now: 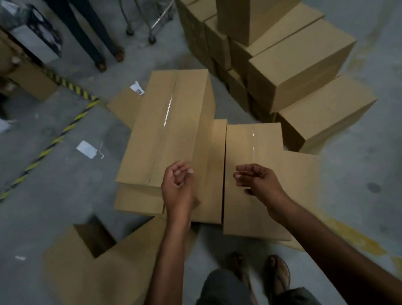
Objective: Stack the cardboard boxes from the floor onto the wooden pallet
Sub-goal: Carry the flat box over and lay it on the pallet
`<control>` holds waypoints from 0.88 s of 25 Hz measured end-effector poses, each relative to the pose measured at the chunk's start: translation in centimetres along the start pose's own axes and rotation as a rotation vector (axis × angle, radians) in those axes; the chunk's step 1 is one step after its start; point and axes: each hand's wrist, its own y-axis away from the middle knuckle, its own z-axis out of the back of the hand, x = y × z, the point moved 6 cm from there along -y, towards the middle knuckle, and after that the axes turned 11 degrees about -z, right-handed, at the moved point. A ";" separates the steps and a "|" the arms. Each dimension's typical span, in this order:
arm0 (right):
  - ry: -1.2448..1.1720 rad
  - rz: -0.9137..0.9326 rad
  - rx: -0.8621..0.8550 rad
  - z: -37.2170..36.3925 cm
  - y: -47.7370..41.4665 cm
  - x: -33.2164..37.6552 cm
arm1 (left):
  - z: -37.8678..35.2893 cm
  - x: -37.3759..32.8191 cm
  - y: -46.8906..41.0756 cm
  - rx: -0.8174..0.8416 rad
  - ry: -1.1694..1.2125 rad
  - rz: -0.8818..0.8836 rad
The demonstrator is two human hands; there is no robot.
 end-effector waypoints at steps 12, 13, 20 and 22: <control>0.080 -0.001 -0.158 -16.3 -12.6 5.1 | 10.9 8.9 -26.0 0.120 -0.593 0.106; 0.061 -0.020 -0.160 -17.2 -14.0 5.2 | 10.8 10.2 -27.3 0.196 -0.582 0.154; 0.033 -0.067 -0.109 -19.7 -16.3 5.8 | 10.8 11.9 -30.0 0.405 -0.505 0.191; 0.002 -0.054 -0.130 -18.5 -14.8 6.7 | 10.5 9.9 -29.7 0.433 -0.512 0.153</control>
